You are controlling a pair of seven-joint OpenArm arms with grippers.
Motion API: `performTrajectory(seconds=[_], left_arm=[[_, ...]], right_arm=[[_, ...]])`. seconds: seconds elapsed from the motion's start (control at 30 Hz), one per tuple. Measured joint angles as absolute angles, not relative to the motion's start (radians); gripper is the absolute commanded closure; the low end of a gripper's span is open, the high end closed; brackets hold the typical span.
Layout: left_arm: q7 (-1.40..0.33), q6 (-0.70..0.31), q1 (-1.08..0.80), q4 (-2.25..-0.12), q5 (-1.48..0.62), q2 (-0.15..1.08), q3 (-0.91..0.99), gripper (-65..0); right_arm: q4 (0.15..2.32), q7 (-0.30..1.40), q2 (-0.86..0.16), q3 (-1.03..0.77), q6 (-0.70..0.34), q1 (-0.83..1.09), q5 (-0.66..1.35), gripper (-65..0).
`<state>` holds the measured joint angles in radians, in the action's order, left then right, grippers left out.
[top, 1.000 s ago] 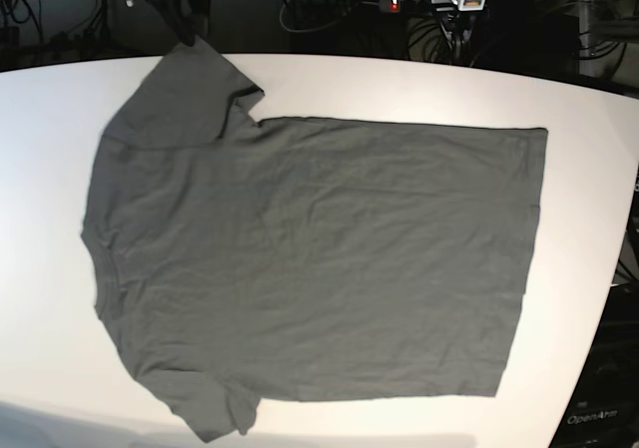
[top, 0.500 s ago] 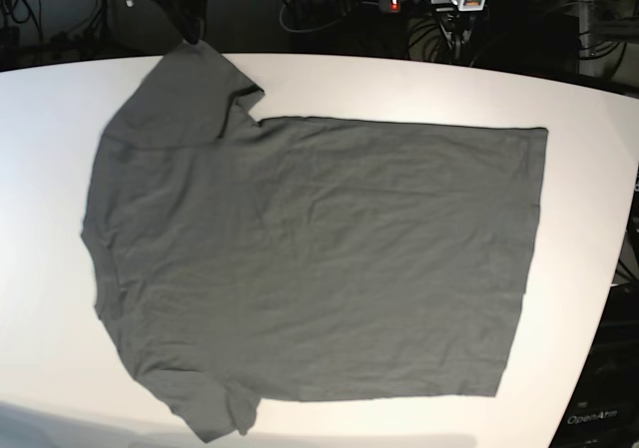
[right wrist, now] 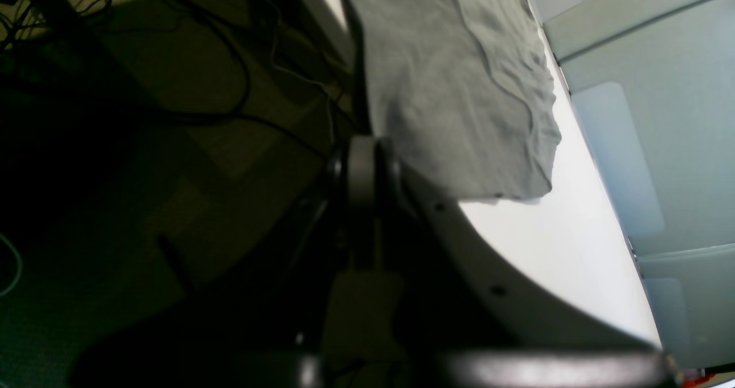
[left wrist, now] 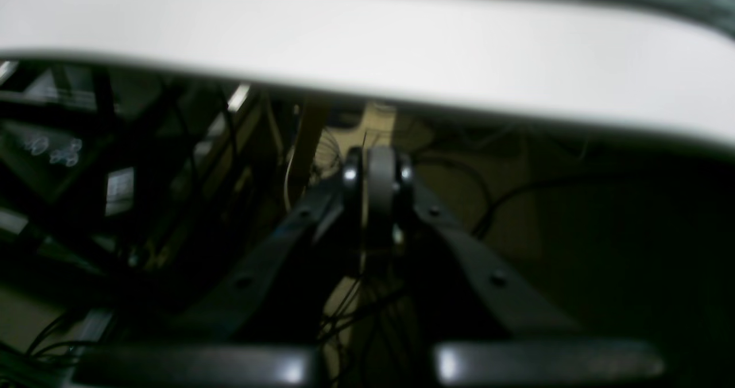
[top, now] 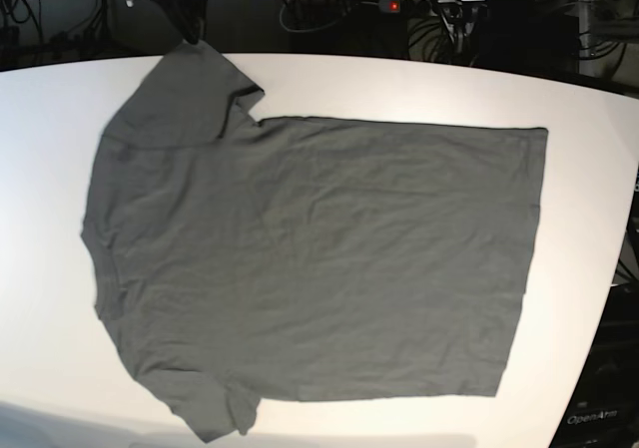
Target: Fold the T-shirt properly
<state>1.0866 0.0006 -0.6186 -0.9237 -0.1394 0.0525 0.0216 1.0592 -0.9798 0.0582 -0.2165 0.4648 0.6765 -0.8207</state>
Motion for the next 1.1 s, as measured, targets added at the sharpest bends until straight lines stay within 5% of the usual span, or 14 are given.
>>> performTrajectory(seconds=[0.3, 0.73, 1.1], left_arm=[[1.055, 0.004, -0.730, -1.174, -0.144, 0.061, 0.029, -1.1], [0.233, -0.005, -0.792, -1.766, -0.143, 0.091, 0.338, -1.1], [-0.404, -0.015, -0.536, -1.837, -0.128, 0.110, 0.469, -1.1]], right_arm=[[1.059, -0.980, 0.057, -0.216, 0.465, 0.676, -0.821, -0.1], [1.060, -0.982, 0.030, -0.216, 0.465, 0.674, -0.819, -0.1], [1.059, -0.982, 0.030, -0.216, 0.465, 0.664, -0.817, -0.1]])
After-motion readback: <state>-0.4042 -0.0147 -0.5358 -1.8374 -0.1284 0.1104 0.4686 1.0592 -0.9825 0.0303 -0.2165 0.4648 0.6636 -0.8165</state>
